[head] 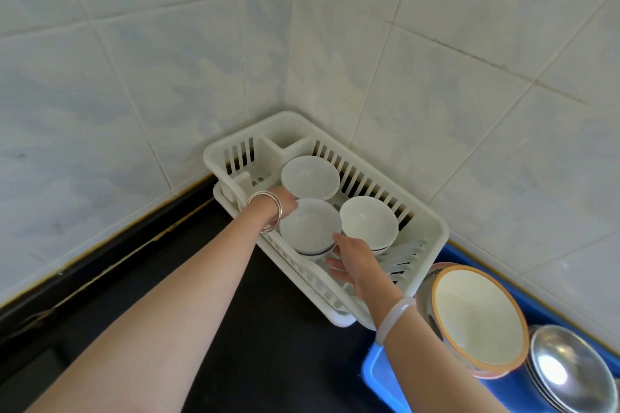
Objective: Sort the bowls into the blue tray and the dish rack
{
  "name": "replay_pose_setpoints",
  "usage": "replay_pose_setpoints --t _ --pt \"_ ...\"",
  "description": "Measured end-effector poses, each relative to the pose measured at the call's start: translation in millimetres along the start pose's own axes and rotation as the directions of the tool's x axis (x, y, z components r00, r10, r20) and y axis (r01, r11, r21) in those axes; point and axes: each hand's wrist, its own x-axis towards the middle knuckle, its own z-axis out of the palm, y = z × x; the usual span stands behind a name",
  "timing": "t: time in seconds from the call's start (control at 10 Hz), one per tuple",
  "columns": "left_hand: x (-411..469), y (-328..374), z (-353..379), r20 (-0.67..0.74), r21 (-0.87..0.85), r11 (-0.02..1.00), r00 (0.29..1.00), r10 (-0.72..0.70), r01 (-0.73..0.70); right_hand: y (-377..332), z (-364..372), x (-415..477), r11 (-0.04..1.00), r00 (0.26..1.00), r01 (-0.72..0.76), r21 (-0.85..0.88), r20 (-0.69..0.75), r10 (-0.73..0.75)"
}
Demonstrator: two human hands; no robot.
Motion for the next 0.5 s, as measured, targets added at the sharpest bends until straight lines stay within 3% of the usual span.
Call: replay_pose_setpoints --t 0.2,0.3,0.4,0.5 --pt "-16.7 -0.8 3.8 -0.184 0.009 0.999 0.982 0.035 -0.034 -7.5 -10.0 -24.4 0.993 0.994 0.107 -0.052 -0.02 -0.108" --pt "-37.6 -2.8 9.8 -0.281 -0.045 0.995 0.957 0.069 -0.085 -17.6 -28.1 -58.3 0.958 0.958 0.286 0.017 -0.003 -0.286" --pt "-73.0 5.2 10.9 -0.394 -0.22 0.962 0.917 0.065 -0.163 -53.4 -61.0 -132.5 0.762 0.784 0.61 0.215 -0.024 -0.621" --pt "-123.9 -3.0 33.9 -0.472 -0.344 0.891 0.875 0.108 -0.296 -86.3 -127.0 -237.9 0.242 0.298 0.882 0.405 -0.08 -0.951"
